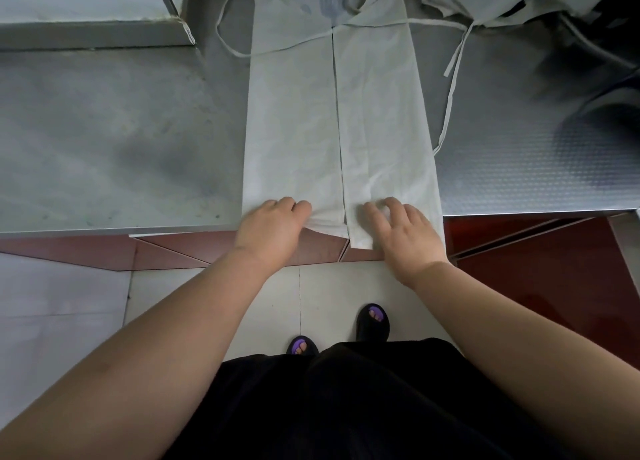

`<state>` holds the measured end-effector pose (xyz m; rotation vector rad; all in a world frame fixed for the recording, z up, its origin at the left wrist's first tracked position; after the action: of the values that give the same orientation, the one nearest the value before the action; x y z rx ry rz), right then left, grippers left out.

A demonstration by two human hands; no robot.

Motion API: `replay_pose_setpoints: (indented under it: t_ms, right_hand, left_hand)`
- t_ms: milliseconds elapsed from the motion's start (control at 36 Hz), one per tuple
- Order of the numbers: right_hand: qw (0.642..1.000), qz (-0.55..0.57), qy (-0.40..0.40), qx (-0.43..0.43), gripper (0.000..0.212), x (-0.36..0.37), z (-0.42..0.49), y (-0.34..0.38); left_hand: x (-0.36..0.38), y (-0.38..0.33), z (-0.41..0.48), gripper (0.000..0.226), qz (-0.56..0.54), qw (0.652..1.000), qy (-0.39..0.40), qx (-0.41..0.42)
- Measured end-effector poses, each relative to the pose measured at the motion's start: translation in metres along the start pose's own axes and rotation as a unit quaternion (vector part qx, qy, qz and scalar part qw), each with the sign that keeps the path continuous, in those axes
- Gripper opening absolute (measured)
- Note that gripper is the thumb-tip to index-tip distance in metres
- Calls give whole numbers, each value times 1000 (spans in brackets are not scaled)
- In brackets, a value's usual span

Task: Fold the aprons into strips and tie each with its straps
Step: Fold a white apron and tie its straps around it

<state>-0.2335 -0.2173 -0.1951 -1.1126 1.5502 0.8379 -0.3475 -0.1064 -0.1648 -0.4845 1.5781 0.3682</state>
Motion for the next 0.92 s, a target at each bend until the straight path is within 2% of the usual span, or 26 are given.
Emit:
replay_pose_setpoints:
  t_ms: [56,111,194,250,333,417,472,556,611,667,750,861,917]
  right_hand:
    - [1000,9,-19,-2,61,-1,1,-1]
    - [1000,19,-21,-3,37,-6,5,-2]
    - [999,35,28,12,15,-12,15,-10]
    - [992,107,57,47,4,-20,21,-23]
    - [968,210,121,58,8,-25,33,-32]
    - [955,229,177,60,5,-24,43,-39]
    - [956,211,196,58,20,-21,50,-46]
    - [961,166,215,45,32,-22,55,-49]
    - [961,170,213,47,25,-24,56,-51]
    - [961,195,187,66,5,-27,59,-60]
    - [953,239,154,109,19,-27,56,-76]
    - [923,330,113,162,16,-22,49,-90]
    - [907,370,95,178,12,-20,47,-94]
  left_hand:
    - [0,4,1,26,-30,999,14,-9]
    - [3,12,1,27,-51,997,52,-36]
    - [5,25,1,27,-128,986,70,-79]
    - [11,34,4,23,-179,972,107,-105]
    - [16,41,9,16,-244,949,157,-122]
    - [20,50,12,6,-315,918,190,-149]
    - [21,55,14,26,-347,899,214,-159]
    - [21,64,11,41,-370,881,237,-175]
    - [19,70,12,45,-382,876,224,-193]
    - [15,79,15,44,-380,876,194,-224]
    - [11,93,16,35,-378,875,140,-269]
    - [13,111,9,13,-417,849,45,-322]
    - [18,113,4,11,-422,841,27,-338]
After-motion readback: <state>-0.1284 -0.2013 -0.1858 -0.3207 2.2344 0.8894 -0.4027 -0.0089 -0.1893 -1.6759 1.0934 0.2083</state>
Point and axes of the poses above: each hand's wrist, its own z-axis towards the middle knuckle, its own x-axis out of the palm, y = z × x, the point moved 9 cm from there along z, towards the middle knuckle, and after that the axes turned 1 degree about -z, right-handed, at the moved point
